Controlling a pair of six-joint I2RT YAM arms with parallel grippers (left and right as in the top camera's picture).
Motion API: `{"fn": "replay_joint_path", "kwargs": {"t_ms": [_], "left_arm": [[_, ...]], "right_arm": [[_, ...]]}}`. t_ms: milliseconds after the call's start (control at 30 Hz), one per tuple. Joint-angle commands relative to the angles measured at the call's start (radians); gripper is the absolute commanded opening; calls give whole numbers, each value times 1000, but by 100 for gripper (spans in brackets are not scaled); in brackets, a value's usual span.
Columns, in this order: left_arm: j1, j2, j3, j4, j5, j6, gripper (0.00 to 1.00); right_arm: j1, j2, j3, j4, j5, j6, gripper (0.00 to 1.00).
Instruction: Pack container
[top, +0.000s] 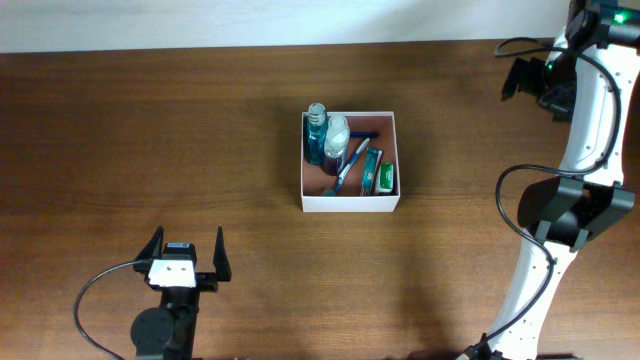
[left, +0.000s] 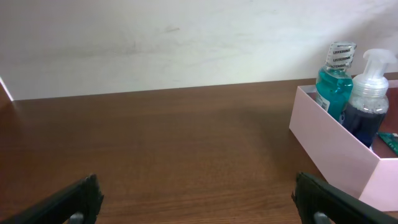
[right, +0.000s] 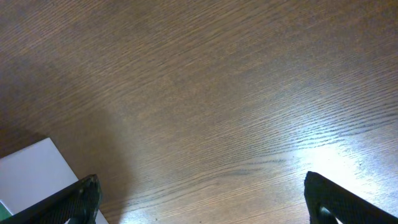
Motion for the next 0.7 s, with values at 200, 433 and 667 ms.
{"fn": "replay_joint_path", "kwargs": {"t_ms": [200,433,667], "left_arm": [[6,-10,-7,2,14,16,99],[6,-10,-7,2,14,16,99],[6,-10,-7,2,14,16,99]], "right_arm": [[1,-18,-5,-5,13,-7,98],[3,-18,-5,-5,12,-7,99],[59,-144,-5,-5,13,-7,98]]}}
